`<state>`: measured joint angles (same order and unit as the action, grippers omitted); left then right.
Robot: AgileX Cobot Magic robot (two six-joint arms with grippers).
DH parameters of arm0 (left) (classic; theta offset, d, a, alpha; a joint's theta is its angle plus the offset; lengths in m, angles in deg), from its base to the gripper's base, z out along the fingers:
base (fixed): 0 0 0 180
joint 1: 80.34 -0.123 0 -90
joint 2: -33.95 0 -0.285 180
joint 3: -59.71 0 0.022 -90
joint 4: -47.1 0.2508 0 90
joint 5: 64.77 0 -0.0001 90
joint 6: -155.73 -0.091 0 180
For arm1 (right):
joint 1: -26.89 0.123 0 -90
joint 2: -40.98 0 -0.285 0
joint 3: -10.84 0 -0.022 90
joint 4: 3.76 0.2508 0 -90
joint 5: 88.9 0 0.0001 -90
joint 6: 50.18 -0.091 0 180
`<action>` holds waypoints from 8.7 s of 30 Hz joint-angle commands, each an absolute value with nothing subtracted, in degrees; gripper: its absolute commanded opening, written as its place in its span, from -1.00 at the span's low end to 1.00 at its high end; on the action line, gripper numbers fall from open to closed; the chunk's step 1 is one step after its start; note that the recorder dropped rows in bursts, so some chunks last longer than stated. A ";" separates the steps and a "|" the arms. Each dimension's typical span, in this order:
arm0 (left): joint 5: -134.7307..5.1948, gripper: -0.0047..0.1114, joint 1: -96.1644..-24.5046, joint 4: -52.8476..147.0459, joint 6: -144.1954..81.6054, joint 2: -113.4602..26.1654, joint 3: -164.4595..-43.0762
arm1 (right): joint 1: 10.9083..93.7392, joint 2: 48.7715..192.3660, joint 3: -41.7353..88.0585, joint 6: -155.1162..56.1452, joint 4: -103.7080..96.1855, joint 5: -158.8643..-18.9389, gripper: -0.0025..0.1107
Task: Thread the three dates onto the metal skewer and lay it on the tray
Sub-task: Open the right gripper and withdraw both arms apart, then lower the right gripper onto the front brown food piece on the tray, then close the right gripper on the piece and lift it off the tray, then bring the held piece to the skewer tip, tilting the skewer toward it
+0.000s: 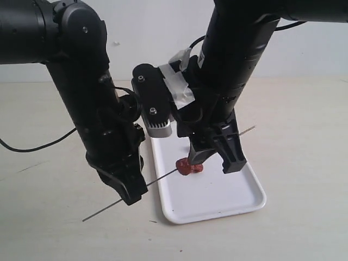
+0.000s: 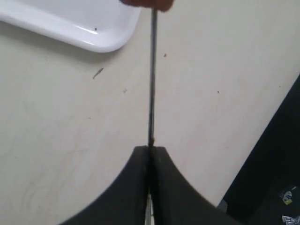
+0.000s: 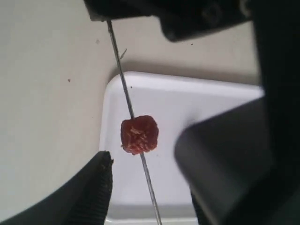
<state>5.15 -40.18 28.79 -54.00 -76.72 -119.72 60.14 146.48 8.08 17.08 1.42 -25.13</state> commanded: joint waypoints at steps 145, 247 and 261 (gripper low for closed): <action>4.63 -0.92 -66.46 25.25 -56.01 -64.87 -119.71 | 48.22 172.44 7.69 -83.79 6.97 -45.65 -0.18; 5.19 -0.92 -67.76 19.00 -104.82 -64.87 -102.21 | 48.22 142.71 7.69 29.19 7.41 -18.94 -0.57; 5.19 -0.92 -67.67 16.15 -108.11 -64.87 -100.13 | 48.22 142.81 7.69 32.88 8.73 -19.15 -0.57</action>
<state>5.18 -67.70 17.30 -106.48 -65.24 -101.01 48.19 143.01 7.81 29.66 11.17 -19.48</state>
